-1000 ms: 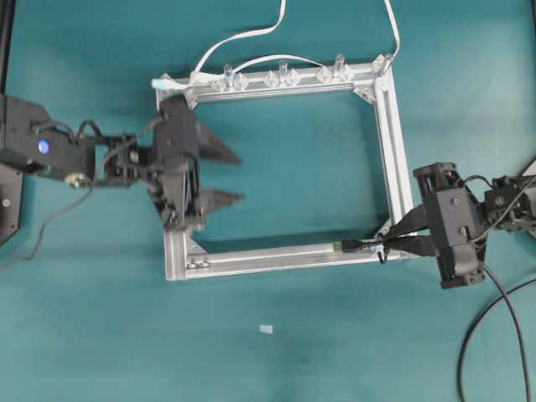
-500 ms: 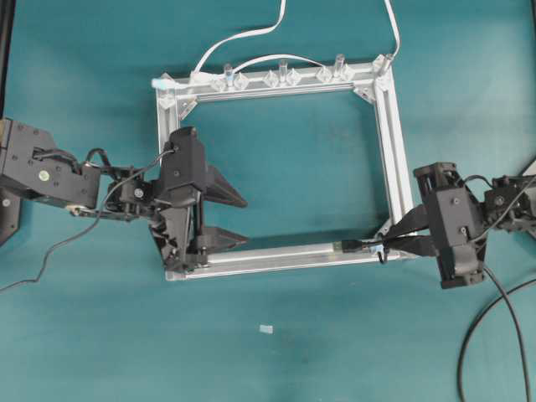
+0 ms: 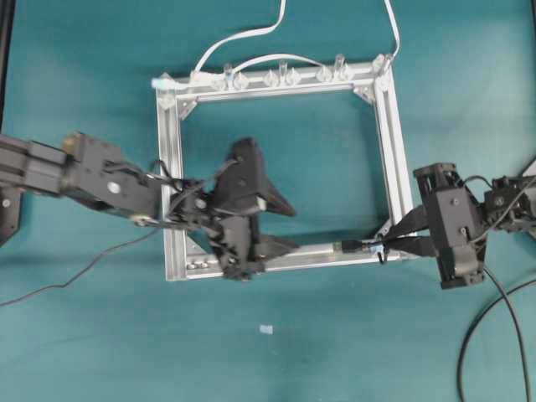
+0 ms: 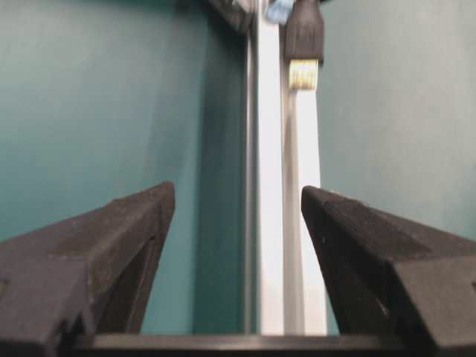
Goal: Insert the wire through the string loop located on the right side.
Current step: 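Reach the left gripper across the frame to the protruding plug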
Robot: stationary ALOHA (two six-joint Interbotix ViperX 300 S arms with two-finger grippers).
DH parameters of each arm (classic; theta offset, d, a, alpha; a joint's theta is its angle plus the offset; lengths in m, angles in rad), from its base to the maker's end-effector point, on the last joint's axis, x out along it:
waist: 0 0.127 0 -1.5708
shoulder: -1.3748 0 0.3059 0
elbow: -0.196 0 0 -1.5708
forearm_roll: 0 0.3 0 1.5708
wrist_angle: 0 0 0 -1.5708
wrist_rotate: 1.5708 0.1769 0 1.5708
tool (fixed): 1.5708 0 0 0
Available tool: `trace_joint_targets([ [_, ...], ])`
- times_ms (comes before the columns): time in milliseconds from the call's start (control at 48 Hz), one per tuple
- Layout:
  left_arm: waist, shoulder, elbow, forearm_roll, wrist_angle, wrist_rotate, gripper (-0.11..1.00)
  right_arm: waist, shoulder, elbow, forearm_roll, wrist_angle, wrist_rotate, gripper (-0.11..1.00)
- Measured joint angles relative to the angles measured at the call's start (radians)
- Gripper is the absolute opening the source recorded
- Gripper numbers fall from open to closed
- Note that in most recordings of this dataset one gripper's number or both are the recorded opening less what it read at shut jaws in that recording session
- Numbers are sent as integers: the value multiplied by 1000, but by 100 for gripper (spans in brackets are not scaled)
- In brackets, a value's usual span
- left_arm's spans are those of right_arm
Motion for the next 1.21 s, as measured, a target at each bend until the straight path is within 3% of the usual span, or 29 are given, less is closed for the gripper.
trace_joint_targets([
  [750,-26,195,-261,0,2,0,73,0,0,3,-2,-20,-2,7],
  [896,-28,213,-278,0,11,0,63,0,0,3,-2,-20,-2,7],
  [1062,-28,212,-279,0,58,0,18,0,0,5,0,-20,-5,7],
  [1208,-25,201,-275,0,69,0,18,0,2,11,-2,-26,-3,7],
])
